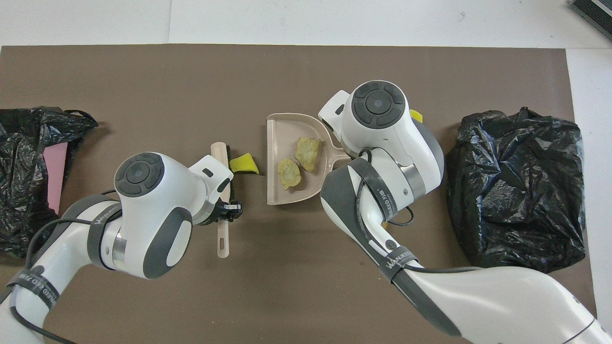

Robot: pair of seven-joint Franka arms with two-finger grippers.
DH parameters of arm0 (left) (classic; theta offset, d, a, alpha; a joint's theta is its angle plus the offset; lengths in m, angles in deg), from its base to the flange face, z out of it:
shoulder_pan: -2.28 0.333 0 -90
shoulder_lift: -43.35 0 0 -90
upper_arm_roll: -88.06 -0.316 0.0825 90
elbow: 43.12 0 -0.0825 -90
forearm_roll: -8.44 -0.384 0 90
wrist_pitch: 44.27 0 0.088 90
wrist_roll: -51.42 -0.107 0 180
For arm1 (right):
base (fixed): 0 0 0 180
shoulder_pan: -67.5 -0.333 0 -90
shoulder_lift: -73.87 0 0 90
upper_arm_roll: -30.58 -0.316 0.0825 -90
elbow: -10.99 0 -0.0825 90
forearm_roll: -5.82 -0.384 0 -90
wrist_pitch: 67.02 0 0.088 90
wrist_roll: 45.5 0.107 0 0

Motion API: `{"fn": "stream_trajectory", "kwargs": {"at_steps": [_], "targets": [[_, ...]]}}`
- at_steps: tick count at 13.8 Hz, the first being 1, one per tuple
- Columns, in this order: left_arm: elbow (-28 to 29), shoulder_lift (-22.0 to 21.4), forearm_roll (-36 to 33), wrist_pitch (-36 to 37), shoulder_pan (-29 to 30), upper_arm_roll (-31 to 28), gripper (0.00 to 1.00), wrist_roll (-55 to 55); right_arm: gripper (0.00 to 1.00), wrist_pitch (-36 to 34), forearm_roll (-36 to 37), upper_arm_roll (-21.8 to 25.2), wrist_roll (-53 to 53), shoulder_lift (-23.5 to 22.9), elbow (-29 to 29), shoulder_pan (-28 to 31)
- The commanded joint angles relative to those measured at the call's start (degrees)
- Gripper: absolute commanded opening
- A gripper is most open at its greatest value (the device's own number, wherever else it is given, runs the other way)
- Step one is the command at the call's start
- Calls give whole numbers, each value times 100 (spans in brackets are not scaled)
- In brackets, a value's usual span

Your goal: Sweep and dump trash in bin

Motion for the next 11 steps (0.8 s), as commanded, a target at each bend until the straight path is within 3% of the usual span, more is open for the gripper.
{"fn": "stream_trajectory", "kwargs": {"at_steps": [1,4,7,11], "targets": [[353,-273,-95,-308,30,-62,0,41,0,14,20,-22,-149,176,-307,-125],[361,16,-95,-684,154,-62,0,41,0,-12,179,-22,-149,193,-368,-144],[344,35,-95,-792,23,-27,0,59,0,-4,179,-22,-141,211,-404,-144],[317,-9,263,-818,-670,-10,0,146,0,-21,179,-31,-132,220,-404,-152]]}}
